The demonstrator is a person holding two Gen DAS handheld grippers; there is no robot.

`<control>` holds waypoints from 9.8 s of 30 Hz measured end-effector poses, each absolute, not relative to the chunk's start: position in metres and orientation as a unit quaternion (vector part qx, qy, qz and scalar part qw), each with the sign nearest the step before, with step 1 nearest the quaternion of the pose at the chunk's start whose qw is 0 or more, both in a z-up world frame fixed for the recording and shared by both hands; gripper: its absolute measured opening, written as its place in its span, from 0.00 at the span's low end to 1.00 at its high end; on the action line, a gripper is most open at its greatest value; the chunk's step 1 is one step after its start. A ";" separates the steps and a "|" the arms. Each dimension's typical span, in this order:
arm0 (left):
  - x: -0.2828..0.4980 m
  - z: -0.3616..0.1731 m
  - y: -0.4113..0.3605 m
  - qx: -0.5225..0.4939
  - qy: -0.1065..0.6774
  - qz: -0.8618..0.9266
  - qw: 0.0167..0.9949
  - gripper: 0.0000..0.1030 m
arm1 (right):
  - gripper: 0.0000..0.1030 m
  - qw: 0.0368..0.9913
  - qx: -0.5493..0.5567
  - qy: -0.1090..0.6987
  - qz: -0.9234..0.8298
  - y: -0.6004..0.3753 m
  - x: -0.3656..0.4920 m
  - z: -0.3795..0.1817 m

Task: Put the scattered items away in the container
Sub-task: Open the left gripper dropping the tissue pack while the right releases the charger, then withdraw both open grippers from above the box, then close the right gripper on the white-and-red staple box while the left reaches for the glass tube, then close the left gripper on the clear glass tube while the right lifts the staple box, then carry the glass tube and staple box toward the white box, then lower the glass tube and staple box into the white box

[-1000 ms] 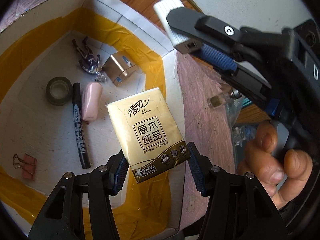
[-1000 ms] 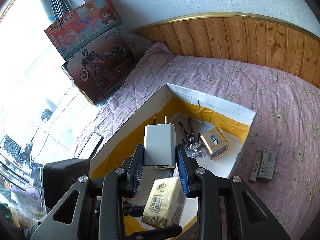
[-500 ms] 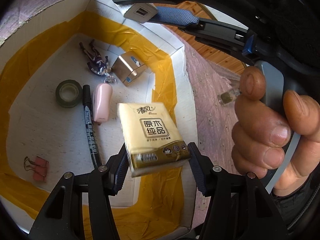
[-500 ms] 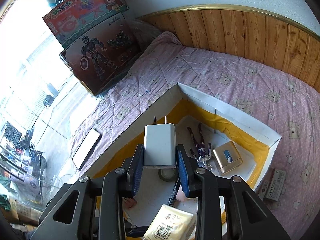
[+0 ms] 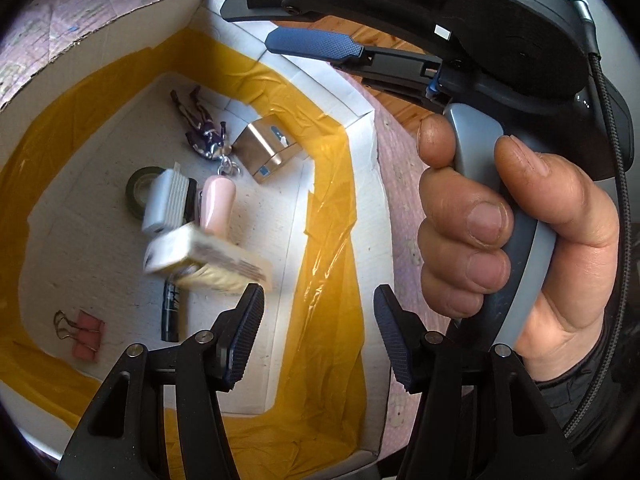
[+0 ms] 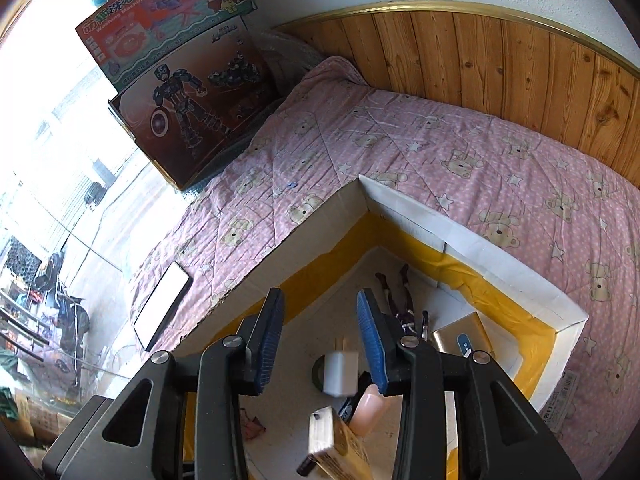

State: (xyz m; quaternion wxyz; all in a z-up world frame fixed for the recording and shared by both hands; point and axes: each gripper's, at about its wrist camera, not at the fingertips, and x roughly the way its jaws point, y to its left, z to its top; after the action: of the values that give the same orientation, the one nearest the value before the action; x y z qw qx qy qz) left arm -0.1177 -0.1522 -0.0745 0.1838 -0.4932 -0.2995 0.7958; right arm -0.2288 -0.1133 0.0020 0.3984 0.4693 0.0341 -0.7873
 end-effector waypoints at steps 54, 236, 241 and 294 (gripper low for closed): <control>-0.052 0.012 -0.103 -0.425 -0.129 0.890 0.099 0.58 | 0.39 0.388 0.455 -0.082 -0.797 0.053 -0.131 0.023; -0.032 -0.013 0.017 -0.428 -0.133 0.874 0.191 0.12 | 0.41 0.233 0.459 -0.133 -0.847 0.204 -0.047 -0.037; -0.029 -0.007 0.004 -0.419 -0.145 0.877 0.187 0.12 | 0.41 0.241 0.453 -0.129 -0.849 0.195 -0.045 -0.026; -0.021 0.021 -0.144 -0.346 -0.242 0.900 0.104 0.12 | 0.41 0.335 0.411 -0.072 -0.845 0.060 -0.057 0.048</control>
State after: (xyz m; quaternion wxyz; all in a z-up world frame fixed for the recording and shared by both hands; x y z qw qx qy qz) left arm -0.0210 -0.1438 0.0212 0.1044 -0.3462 -0.2419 0.9004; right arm -0.0572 0.0600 0.0480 0.3352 0.4111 -0.0724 -0.8446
